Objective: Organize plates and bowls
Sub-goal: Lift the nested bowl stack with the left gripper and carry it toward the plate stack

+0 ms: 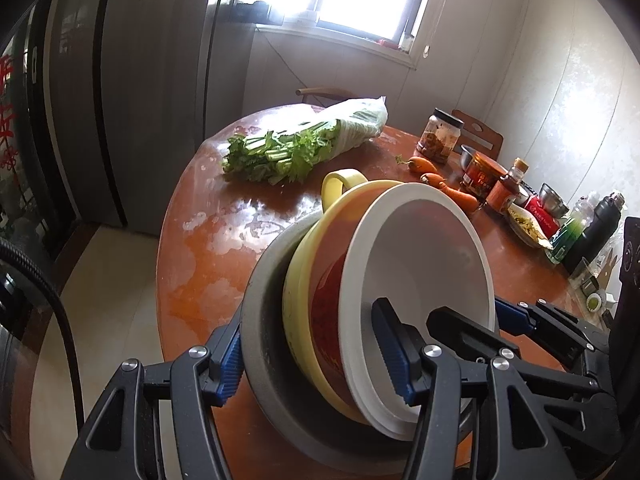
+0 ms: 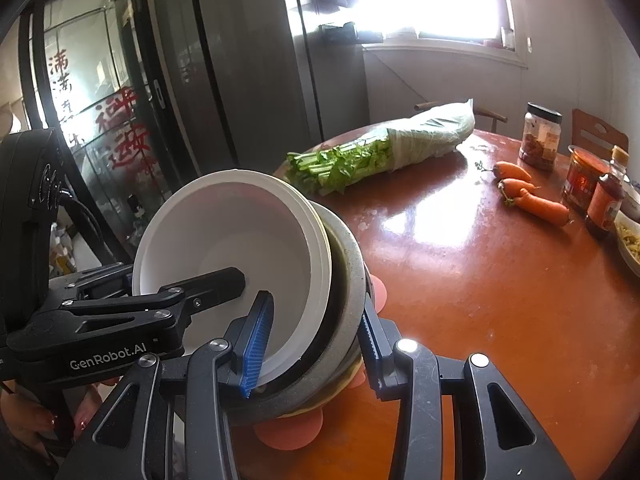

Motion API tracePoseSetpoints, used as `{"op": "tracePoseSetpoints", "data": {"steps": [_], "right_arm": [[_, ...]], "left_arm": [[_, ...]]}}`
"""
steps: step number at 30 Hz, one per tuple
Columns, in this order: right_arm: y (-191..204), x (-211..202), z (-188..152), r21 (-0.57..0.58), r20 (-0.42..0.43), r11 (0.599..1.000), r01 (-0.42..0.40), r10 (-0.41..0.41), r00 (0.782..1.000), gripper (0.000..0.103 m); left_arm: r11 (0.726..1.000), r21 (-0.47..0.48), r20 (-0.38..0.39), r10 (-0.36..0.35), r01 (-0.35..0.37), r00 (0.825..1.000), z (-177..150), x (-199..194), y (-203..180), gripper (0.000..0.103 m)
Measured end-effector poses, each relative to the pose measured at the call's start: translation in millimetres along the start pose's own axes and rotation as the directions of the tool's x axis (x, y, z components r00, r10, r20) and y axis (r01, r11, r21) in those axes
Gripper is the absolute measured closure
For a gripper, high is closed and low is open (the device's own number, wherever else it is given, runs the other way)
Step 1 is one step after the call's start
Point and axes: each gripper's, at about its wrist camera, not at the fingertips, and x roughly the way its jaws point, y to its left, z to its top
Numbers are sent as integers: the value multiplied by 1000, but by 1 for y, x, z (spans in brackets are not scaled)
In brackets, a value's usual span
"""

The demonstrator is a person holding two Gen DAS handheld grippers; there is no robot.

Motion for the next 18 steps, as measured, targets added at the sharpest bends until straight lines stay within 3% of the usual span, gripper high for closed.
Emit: {"op": "tracePoseSetpoints", "data": {"steps": [18], "right_arm": [[3,11,-5,-7,-8,1000,20,-20,1000,59]], "left_arm": [[1000,7,-15,20,-20,1000,-6,14,6,45]]}}
